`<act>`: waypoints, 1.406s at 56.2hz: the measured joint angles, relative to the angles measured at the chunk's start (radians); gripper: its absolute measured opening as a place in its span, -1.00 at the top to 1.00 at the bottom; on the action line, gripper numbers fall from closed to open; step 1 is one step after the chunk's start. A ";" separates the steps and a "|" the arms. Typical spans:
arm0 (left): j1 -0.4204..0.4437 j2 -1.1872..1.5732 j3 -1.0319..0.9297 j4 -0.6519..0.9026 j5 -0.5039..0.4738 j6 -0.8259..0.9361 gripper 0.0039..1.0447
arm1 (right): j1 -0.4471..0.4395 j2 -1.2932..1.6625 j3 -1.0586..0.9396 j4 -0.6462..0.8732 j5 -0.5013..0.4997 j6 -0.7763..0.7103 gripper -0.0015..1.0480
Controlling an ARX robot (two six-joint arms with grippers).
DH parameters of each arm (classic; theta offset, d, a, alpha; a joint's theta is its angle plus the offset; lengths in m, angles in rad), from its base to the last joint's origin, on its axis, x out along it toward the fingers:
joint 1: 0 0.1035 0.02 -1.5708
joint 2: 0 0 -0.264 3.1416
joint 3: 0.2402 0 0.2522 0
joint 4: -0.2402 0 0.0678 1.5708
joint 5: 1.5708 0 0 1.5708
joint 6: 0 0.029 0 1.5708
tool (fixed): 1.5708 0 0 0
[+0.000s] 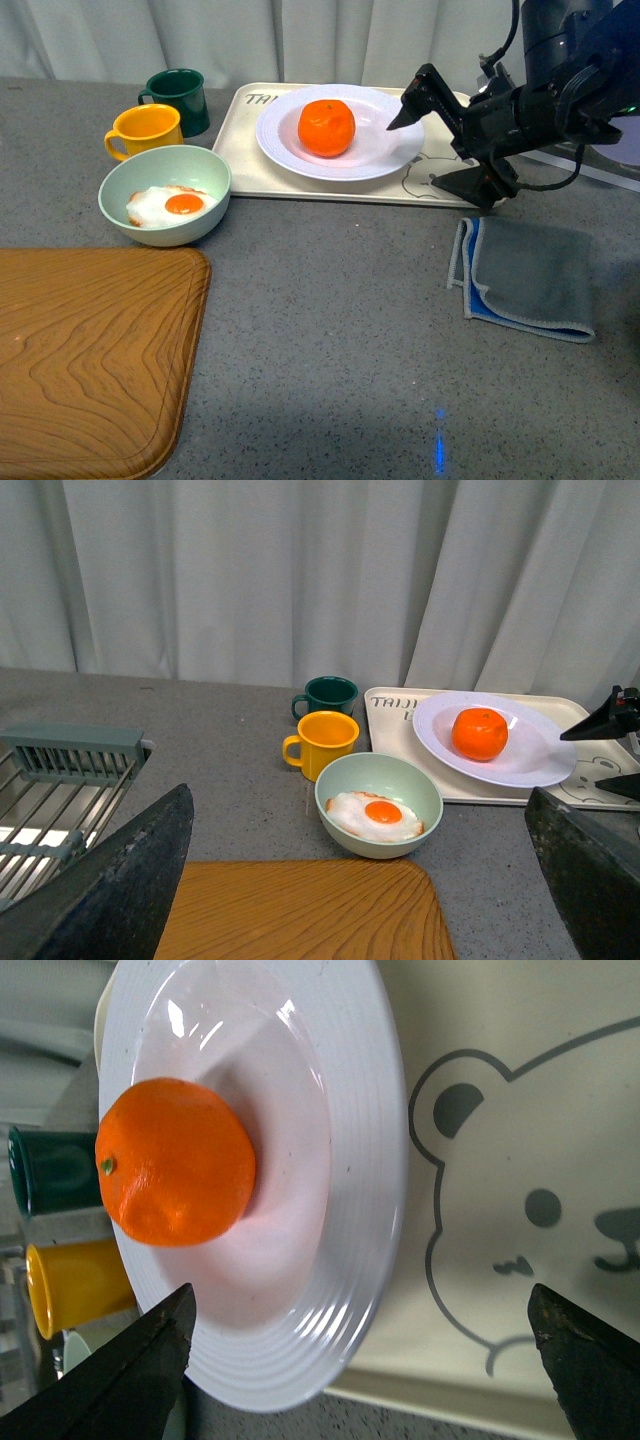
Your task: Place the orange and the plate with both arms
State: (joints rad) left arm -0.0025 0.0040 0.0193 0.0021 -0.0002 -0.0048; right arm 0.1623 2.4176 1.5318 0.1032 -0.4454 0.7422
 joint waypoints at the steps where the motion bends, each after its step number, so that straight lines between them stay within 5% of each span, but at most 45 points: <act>1: 0.000 0.000 0.000 0.000 0.000 0.000 -0.88 | 0.000 -0.008 -0.008 0.001 0.008 -0.008 -0.81; 9: 0.000 0.000 0.000 0.000 0.000 0.000 -0.88 | 0.007 -0.051 -0.049 0.046 0.076 -0.078 -0.79; 12: 0.000 0.000 0.000 0.000 0.000 0.000 -0.88 | 0.019 -0.061 -0.189 0.408 0.368 -0.262 -0.57; 15: 0.000 0.000 0.000 0.000 0.000 0.000 -0.88 | 0.019 -0.089 -0.382 0.761 0.549 -0.464 -0.33; 17: 0.000 0.000 0.000 -0.001 0.000 0.000 -0.88 | 0.010 -0.128 -0.510 0.975 0.592 -0.578 -0.16; 24: 0.000 0.000 0.000 -0.001 0.000 0.000 -0.88 | -0.021 -0.292 -0.707 1.193 0.586 -0.685 0.22; 38: 0.000 0.000 0.000 -0.001 0.000 0.000 -0.88 | -0.061 -0.528 -1.011 1.249 0.548 -0.733 0.99; 79: 0.000 0.000 0.000 -0.001 0.000 0.000 -0.88 | -0.161 -1.149 -1.423 1.027 0.451 -0.739 0.98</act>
State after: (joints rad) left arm -0.0025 0.0036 0.0193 0.0013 -0.0002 -0.0048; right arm 0.0017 1.2686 0.1085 1.1301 0.0051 0.0029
